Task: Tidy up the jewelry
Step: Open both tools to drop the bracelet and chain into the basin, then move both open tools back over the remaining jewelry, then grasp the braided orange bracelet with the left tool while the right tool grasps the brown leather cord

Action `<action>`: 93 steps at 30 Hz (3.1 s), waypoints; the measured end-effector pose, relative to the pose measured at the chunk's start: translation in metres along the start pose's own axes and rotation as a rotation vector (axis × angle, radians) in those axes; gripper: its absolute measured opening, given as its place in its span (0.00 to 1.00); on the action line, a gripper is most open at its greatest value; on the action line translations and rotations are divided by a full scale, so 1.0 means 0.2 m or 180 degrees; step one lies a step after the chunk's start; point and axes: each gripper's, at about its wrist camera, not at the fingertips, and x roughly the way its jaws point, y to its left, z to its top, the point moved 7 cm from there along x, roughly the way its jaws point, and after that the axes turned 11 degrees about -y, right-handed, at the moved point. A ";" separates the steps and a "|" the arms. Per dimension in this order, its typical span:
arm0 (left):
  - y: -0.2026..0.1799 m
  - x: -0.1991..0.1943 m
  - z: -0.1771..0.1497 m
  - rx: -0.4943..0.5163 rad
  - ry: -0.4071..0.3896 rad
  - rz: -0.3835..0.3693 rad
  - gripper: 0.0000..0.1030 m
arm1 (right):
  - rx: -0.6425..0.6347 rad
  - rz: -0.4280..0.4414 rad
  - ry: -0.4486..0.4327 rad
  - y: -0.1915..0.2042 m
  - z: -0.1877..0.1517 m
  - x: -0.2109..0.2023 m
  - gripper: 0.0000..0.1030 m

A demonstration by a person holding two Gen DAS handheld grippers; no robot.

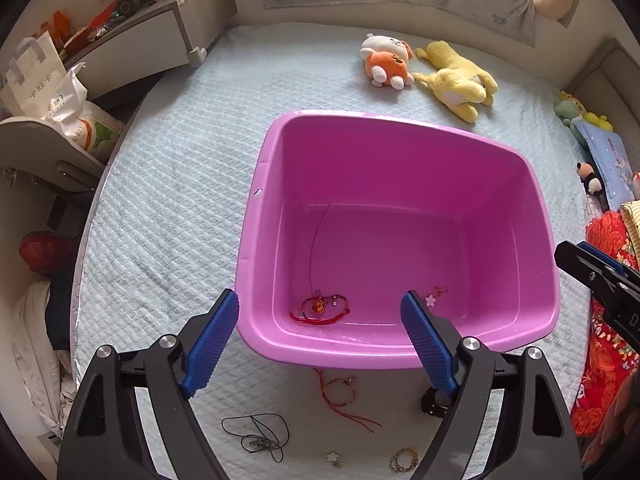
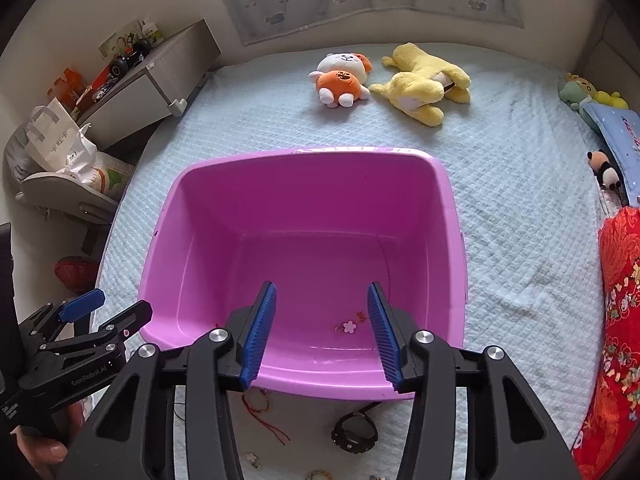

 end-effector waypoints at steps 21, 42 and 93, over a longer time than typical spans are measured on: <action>0.15 -0.37 -0.43 0.0019 -0.0053 -0.0258 0.86 | 0.0262 0.0052 0.0076 0.18 -0.64 -0.38 0.54; 0.18 -0.65 -1.03 0.0368 -0.0026 -0.0364 0.88 | 0.0604 -0.0085 0.0250 0.29 -1.38 -0.73 0.56; 0.50 0.00 -2.25 -0.0197 -0.0089 -0.0009 0.89 | 0.0035 -0.0004 -0.0096 0.23 -2.45 -0.17 0.57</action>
